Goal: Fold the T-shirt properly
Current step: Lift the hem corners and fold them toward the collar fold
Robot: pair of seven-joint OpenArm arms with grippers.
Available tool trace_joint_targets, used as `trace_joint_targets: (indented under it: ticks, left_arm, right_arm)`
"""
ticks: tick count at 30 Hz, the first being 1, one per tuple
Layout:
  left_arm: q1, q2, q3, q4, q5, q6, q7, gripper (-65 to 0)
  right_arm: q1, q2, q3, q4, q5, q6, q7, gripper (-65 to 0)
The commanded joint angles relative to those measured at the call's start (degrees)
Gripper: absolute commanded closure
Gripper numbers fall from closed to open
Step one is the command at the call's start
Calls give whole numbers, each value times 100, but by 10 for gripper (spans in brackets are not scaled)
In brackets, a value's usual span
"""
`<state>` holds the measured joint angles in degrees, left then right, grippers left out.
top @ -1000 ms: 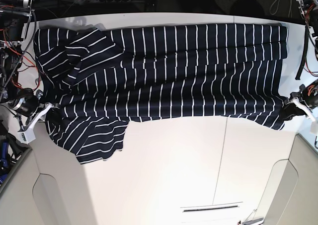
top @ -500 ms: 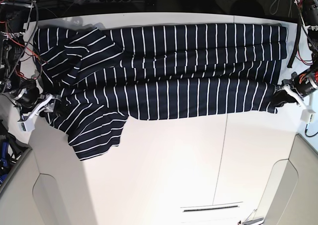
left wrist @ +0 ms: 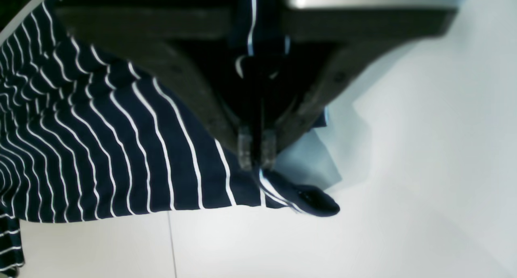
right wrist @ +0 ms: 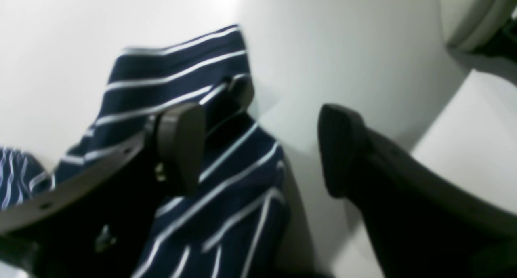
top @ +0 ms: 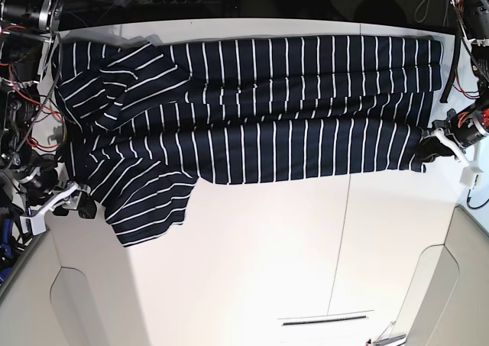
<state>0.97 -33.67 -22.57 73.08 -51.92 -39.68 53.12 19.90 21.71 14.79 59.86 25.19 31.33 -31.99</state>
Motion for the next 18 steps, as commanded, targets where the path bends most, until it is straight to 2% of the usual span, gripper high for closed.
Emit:
trace_joint_targets:
  ticks: [1,7,13,18]
  left_arm:
    - [-81,-142,-48,90,-98,-32,-101,0]
    - [-81,-140,-50,90,-101,-32,-103,0]
    - [-81,-140,-48,90,-101,-32,-103,0]
    - [-81,-140,-50,90,-98,-32,-101,0]
  right_arm:
    - [289,55,33,-136,70,7,236,-435]
    - [811,-275,-15,-1106,-184,149,328,-435]
    - [848,-564,-269,-1567,-848,55,898,-435]
    - [846,-640,-415,-1740,-846,42,1010,-434]
